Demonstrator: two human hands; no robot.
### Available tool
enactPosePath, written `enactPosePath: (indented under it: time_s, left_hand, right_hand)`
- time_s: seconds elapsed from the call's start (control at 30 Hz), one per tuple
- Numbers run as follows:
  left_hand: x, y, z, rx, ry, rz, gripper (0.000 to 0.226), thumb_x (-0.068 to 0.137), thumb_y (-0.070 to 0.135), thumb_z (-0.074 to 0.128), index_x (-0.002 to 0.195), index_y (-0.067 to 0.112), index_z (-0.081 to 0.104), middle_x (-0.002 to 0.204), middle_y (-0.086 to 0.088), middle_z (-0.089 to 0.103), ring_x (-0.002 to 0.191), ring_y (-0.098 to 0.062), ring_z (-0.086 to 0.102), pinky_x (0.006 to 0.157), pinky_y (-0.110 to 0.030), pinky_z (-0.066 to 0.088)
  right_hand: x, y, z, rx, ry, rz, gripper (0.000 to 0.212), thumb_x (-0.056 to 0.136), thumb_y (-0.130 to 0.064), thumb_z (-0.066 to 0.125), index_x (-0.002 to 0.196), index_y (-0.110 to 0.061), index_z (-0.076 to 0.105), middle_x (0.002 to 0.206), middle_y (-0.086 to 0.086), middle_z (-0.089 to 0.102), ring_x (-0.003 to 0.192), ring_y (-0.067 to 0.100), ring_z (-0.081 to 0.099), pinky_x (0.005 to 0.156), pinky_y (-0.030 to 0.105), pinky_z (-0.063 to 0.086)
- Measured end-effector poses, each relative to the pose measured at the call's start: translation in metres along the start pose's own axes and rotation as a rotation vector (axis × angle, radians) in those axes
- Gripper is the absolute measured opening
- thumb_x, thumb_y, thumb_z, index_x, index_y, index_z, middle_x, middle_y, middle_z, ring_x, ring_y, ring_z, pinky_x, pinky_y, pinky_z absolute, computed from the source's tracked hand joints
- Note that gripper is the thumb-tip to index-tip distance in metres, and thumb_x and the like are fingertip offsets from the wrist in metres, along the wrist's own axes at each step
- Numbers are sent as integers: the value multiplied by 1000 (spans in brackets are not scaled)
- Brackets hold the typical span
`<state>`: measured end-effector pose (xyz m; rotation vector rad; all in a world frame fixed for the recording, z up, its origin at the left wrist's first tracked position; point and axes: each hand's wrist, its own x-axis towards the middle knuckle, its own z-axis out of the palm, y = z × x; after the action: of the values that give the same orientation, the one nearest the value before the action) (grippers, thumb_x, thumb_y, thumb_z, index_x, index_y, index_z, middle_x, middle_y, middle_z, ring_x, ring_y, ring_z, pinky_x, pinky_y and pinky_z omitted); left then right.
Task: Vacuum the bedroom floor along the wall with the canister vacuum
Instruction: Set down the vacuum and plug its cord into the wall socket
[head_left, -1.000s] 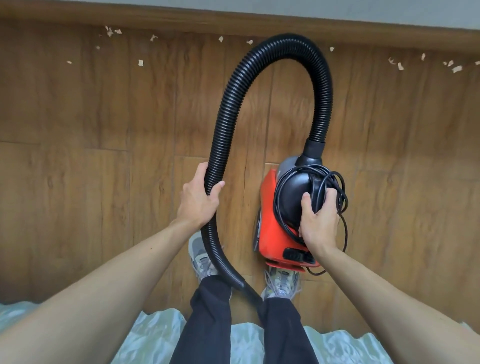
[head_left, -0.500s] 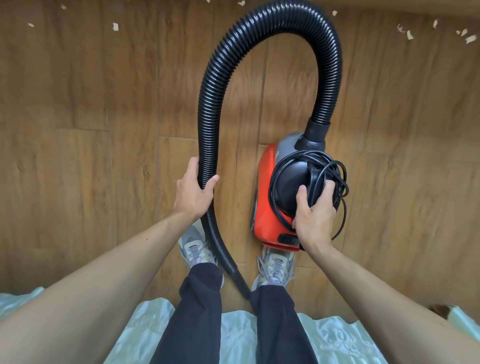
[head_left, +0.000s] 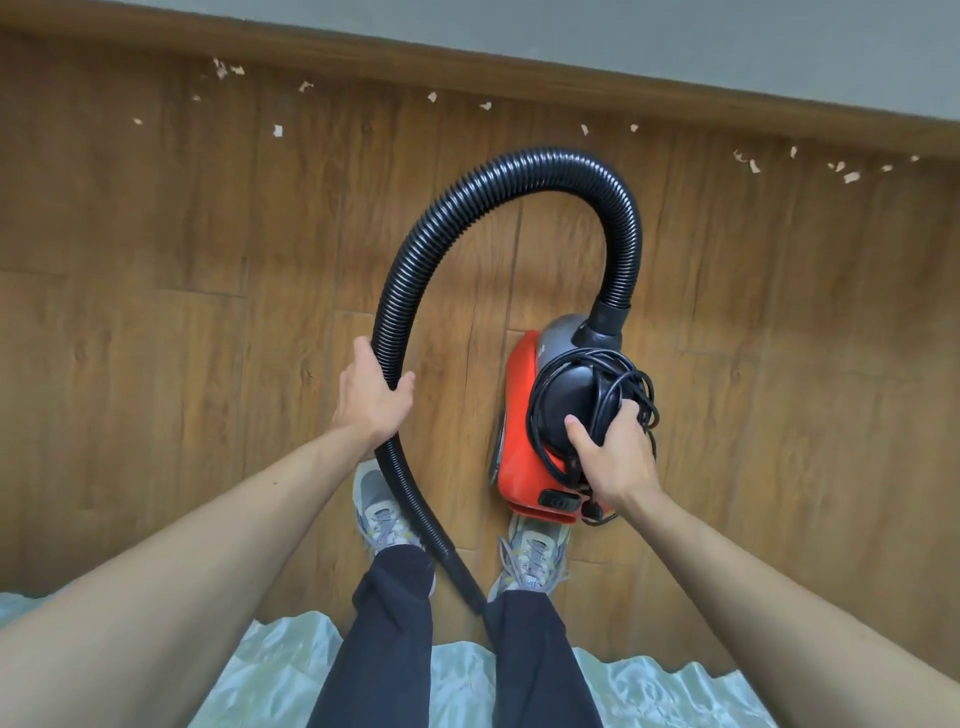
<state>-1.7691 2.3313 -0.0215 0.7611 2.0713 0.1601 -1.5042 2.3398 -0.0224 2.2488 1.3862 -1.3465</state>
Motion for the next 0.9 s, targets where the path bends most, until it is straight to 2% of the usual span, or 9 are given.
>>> enactPosePath:
  time_s: [0.07,0.23,0.33,0.5,0.7,0.9]
  left_hand:
    - [-7,18,-18,8,-1,42,46,96,24,60,132,12,34,110,-8,56,95,-25,55,74,-34,41]
    - [-33,79,-74,117,11,176,78,93,33,64,153,13,18,134,-15,50,120,-31,51,91,-36,41]
    - [-60,125,-114,211,27,264,86,93,38,63,157,16,9,147,-18,40,130,-32,46,104,-42,41]
    - [-113,201,-193,380,116,406,92,92,47,59,158,15,4,156,-18,31,139,-35,38,114,-47,34]
    - [-192,294,-303,512,314,548,93,92,54,54,158,13,4,150,-17,38,134,-33,43,114,-44,33]
    - [-285,374,-411,529,515,671,93,89,52,59,157,12,11,148,-13,40,134,-30,42,113,-41,35]
  right_hand:
    - [-6,-12,-22,-98,-9,-43,75,91,-49,60,145,-8,27,139,12,49,122,32,53,93,44,49]
    - [-29,-65,-94,-307,22,-238,81,92,-51,58,152,-16,15,139,13,42,123,32,48,92,44,46]
    - [-49,-108,-144,-417,94,-375,89,91,-56,56,155,-19,7,140,13,43,124,31,47,95,45,48]
    - [-101,-184,-244,-568,243,-541,90,92,-61,51,157,-22,3,142,12,41,125,30,45,95,44,49]
    - [-188,-262,-370,-674,440,-668,90,90,-67,46,157,-29,0,141,7,41,128,28,44,98,45,45]
    - [-294,-327,-478,-729,580,-757,92,87,-68,50,157,-31,4,141,6,40,129,29,43,98,44,43]
